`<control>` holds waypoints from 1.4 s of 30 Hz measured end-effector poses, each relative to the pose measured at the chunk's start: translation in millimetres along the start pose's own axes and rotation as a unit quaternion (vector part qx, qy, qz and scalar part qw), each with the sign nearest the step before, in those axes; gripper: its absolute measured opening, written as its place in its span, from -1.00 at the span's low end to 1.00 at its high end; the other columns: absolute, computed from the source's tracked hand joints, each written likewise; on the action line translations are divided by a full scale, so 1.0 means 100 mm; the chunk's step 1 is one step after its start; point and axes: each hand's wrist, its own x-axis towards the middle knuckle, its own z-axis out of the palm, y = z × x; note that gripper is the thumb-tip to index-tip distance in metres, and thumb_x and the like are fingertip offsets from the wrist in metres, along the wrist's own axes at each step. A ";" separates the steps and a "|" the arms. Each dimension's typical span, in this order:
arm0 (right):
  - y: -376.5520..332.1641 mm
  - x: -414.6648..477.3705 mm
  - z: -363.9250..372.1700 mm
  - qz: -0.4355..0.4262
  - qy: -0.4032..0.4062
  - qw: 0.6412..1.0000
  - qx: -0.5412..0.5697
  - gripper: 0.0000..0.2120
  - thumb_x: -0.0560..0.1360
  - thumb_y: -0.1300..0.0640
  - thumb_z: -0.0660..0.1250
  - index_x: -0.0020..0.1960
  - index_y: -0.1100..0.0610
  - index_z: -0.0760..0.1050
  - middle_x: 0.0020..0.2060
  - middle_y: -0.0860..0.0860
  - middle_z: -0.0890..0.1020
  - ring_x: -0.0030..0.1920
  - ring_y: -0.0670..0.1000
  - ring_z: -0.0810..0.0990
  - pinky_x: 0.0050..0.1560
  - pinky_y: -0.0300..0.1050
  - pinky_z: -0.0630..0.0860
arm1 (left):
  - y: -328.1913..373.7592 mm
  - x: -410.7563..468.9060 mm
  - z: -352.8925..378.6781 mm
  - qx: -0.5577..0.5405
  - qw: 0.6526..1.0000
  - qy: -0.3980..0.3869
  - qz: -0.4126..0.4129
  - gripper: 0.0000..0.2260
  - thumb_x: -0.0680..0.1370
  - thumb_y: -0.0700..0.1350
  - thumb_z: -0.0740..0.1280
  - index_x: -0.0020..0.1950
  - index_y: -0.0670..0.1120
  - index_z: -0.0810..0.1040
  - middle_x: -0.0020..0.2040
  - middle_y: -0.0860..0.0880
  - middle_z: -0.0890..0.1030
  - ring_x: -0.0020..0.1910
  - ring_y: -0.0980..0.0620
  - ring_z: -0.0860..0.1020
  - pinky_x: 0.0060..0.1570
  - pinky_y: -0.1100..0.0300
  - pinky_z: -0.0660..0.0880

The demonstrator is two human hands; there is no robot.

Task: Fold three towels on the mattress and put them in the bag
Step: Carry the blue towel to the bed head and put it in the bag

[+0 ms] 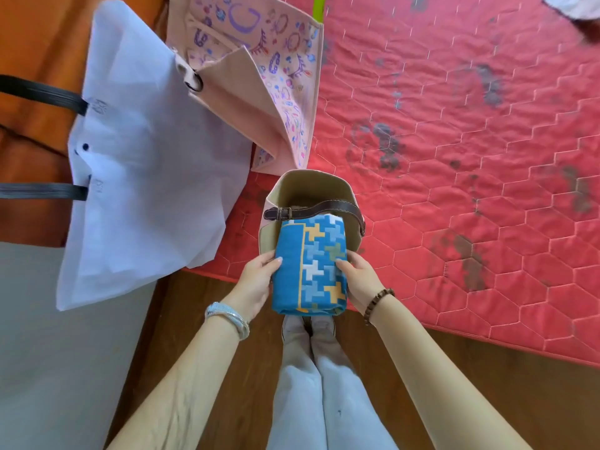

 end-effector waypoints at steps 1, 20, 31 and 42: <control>0.02 0.09 0.03 -0.002 0.002 1.000 -0.011 -0.67 0.60 0.28 0.19 0.36 0.25 0.38 0.24 0.16 0.57 0.21 0.17 0.58 0.26 0.24 0.49 | 0.00 0.10 0.00 -0.004 1.000 0.003 0.003 -0.77 0.68 -0.29 0.16 0.29 -0.19 0.50 0.13 -0.11 0.64 -0.01 0.05 0.64 -0.13 0.24 0.65; 0.10 1.23 0.40 -0.013 0.086 0.991 -0.097 -0.60 0.57 0.33 0.16 0.40 0.24 0.29 0.25 0.16 0.53 0.14 0.10 0.52 0.13 -0.15 0.39 | -0.07 1.32 0.18 0.151 0.986 0.048 0.049 -0.64 0.59 -0.43 0.04 0.18 -0.08 0.48 -0.04 -0.04 0.61 -0.13 0.02 0.60 -0.24 0.13 0.55; 0.16 1.13 0.43 -0.004 0.079 0.995 -0.067 -0.41 0.59 0.35 0.10 0.56 0.04 0.08 0.34 0.04 0.44 0.32 0.11 0.46 0.25 -0.09 0.41 | -0.14 1.27 0.19 0.022 0.998 0.058 -0.020 -0.69 0.69 0.08 0.10 0.13 -0.06 0.56 0.03 -0.05 0.65 -0.06 0.01 0.63 -0.01 0.05 0.56; -0.10 0.34 0.19 -0.028 0.055 0.998 -0.013 -0.58 0.64 0.01 0.13 0.47 0.11 0.30 0.39 0.08 0.43 0.39 0.10 0.42 0.39 0.01 0.35 | 0.22 0.24 0.18 0.027 1.000 0.008 -0.003 -0.56 0.71 0.05 0.04 0.57 -0.05 0.26 0.57 0.07 0.27 0.55 0.09 0.19 0.54 -0.05 0.01</control>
